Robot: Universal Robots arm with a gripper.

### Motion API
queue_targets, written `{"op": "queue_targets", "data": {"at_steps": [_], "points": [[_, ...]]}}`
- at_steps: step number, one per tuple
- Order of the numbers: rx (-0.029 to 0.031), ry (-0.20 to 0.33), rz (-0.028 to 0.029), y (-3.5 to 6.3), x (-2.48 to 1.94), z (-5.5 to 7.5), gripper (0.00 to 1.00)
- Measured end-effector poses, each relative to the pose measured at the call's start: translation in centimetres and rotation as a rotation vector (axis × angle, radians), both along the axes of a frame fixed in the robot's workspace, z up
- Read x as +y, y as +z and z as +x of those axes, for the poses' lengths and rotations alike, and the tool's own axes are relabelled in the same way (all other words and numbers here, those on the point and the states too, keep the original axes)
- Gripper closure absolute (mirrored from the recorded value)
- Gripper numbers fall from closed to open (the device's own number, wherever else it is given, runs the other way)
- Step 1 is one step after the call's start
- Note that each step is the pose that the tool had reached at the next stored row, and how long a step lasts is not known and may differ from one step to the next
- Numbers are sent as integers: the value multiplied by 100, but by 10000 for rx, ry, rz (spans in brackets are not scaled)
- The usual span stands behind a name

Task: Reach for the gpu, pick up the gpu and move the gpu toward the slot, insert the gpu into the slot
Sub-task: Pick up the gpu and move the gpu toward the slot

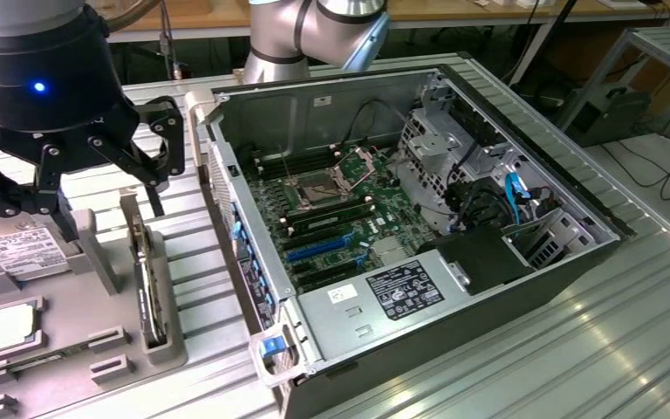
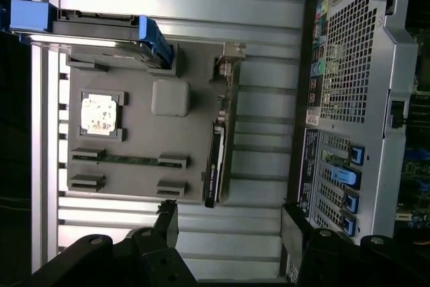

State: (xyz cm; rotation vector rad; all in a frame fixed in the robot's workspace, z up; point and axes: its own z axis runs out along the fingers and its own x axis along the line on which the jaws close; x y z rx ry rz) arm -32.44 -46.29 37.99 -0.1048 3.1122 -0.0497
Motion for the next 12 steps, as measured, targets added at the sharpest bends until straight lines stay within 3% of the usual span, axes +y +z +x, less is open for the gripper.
{"op": "queue_targets", "data": {"at_steps": [2, 5, 12], "points": [[2, 0, -3, -36, 9, 0, 28], [-2, -1, 1, -84, 57, 0, 28], [-9, -89, -3, -136, 64, -15, 28]]}}
